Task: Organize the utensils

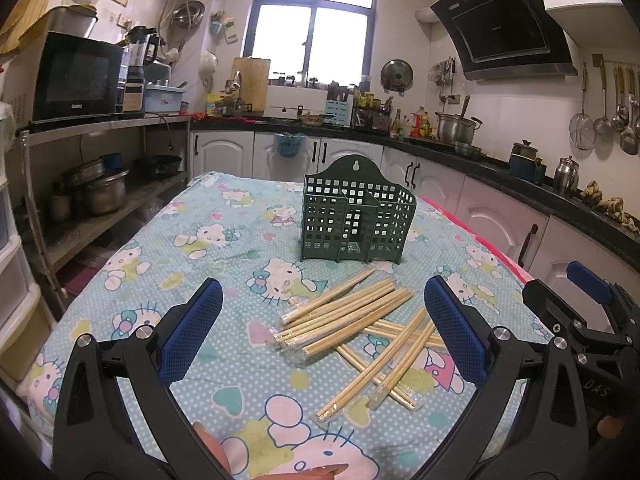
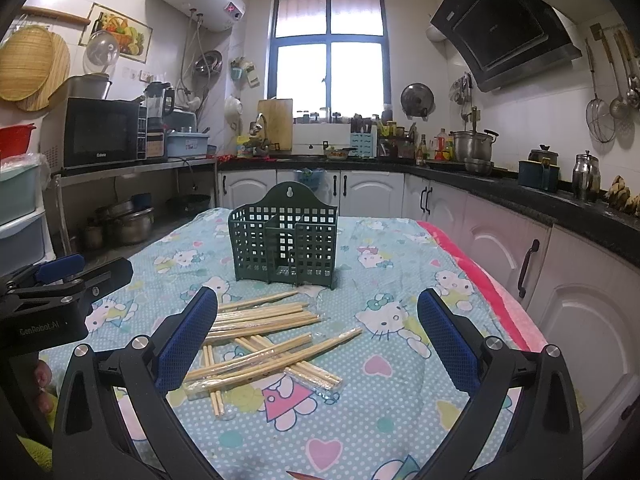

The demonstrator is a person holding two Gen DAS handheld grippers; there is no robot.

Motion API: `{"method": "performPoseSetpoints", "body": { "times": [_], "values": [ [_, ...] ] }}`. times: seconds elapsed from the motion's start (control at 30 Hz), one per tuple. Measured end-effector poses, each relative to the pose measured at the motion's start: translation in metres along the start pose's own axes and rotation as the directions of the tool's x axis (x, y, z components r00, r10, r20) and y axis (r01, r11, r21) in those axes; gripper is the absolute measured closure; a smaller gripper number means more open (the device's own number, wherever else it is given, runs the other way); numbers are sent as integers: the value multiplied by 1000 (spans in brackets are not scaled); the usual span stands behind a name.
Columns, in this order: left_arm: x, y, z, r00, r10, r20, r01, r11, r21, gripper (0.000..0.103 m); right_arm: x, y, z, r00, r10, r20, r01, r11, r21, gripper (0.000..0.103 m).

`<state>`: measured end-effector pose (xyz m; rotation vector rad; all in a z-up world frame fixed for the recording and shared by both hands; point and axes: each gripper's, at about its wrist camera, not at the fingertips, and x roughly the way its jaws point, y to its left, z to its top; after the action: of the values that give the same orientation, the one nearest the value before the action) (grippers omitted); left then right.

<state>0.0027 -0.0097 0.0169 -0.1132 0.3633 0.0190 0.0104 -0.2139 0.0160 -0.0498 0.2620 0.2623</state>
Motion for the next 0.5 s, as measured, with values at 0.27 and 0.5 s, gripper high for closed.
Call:
{"method": "performPoseSetpoints", "body": {
  "times": [0.27, 0.5],
  "values": [
    [7, 18, -9, 1000, -10, -28, 9, 999, -45, 10, 6, 5, -4, 999, 35, -33, -36, 999, -14, 6],
    [21, 45, -10, 996, -6, -88, -3, 994, -107, 10, 10, 11, -5, 996, 69, -59, -71, 997, -34, 6]
  ]
}}
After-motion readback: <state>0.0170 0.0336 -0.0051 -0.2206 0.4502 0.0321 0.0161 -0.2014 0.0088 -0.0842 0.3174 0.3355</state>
